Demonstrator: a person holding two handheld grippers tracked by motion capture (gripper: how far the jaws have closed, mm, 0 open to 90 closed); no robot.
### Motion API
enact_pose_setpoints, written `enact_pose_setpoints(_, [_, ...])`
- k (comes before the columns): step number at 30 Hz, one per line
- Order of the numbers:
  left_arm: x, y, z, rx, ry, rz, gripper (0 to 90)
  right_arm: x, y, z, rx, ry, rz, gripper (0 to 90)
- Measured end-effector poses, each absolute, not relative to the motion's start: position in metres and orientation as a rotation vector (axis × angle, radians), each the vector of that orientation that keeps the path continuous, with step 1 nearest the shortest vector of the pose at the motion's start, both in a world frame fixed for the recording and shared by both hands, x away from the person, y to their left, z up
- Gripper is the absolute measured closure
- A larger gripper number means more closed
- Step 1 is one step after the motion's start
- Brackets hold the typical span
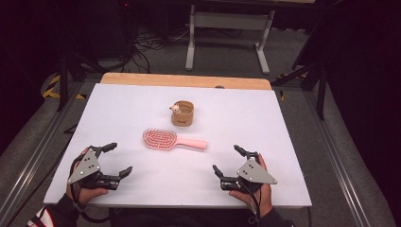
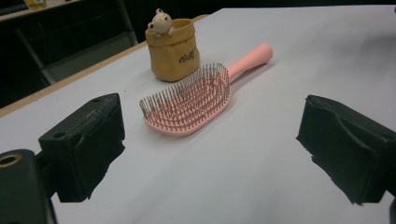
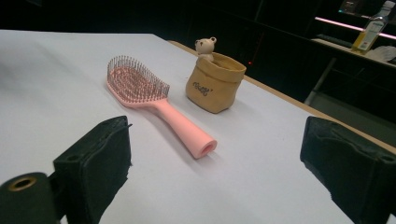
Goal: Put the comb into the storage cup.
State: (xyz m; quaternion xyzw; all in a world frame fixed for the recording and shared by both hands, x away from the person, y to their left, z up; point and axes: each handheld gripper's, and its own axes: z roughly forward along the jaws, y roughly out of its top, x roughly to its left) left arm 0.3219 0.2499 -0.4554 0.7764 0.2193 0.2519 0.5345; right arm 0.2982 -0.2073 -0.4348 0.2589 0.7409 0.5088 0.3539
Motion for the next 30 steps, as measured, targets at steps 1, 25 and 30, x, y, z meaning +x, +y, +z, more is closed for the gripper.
enact_pose_setpoints(1, [0.323, 0.249, -0.457, 1.857, 0.528, 0.599, 8.1, 0.299, -0.208, -0.434, 0.670, 1.910, 1.318, 9.6])
enact_pose_setpoints(25, [0.322, 0.253, -0.459, 1.880, 0.514, 0.586, 7.8, 0.332, -0.206, -0.405, 0.648, 2.108, 1.300, 13.4])
enact_pose_setpoints(30, [0.325, 0.254, -0.459, 1.873, 0.517, 0.587, 7.6, 0.350, -0.192, -0.400, 0.609, 2.213, 1.243, 15.3])
